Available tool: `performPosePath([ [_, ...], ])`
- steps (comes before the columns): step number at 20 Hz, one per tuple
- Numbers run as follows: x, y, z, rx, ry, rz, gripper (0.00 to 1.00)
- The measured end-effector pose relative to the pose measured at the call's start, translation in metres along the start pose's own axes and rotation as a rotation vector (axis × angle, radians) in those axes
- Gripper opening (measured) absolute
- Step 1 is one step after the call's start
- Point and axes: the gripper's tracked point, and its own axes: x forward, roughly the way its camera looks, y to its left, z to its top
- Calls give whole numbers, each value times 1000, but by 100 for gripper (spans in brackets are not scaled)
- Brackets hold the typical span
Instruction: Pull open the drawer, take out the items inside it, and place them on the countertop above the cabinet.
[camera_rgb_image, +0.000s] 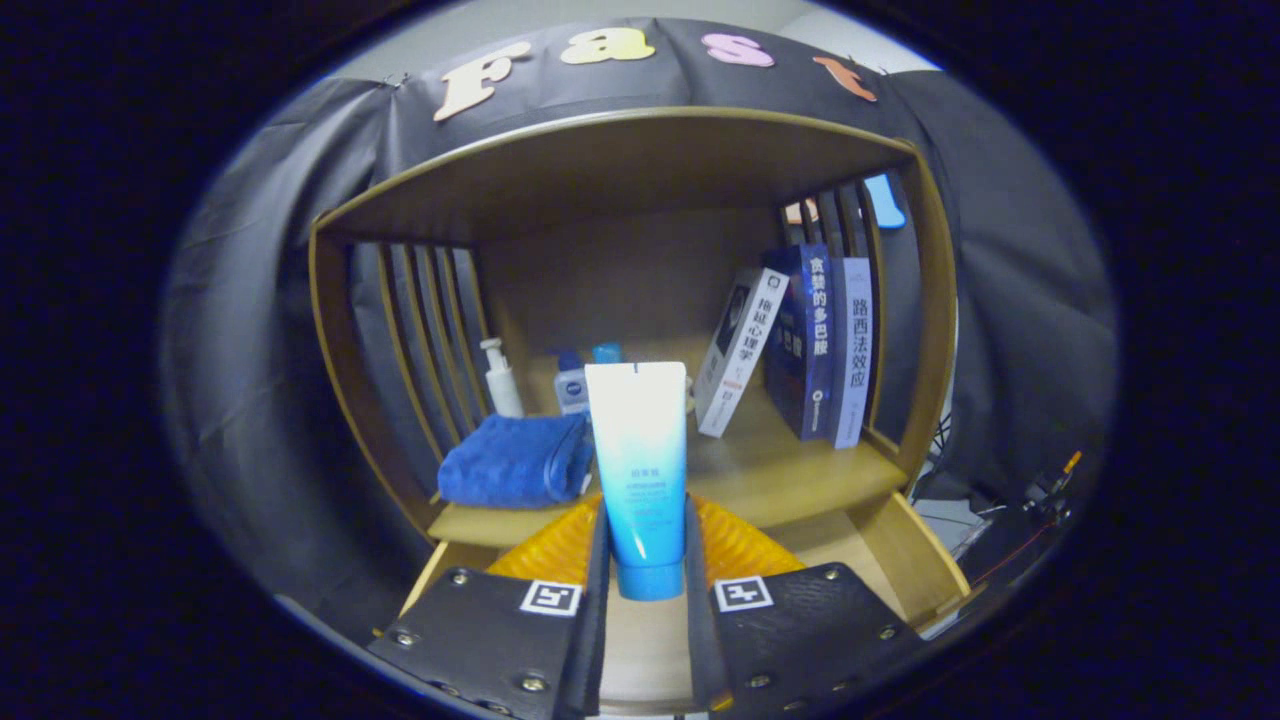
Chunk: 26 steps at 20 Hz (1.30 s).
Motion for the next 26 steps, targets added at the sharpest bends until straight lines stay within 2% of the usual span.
performPosePath([
  [4,38,-9,19,10,-26,-65,34],
  [7,68,-17,16,5,-27,-107,34],
  [11,107,-18,-18,2,42,-128,34],
  [16,141,-6,-77,-47,150,-106,34],
  [22,161,-6,-87,6,167,-130,35],
  [24,158,-5,-84,29,173,-135,42],
  [25,156,-5,-83,43,164,-135,42],
  [26,152,-2,-82,54,166,-133,57],
])
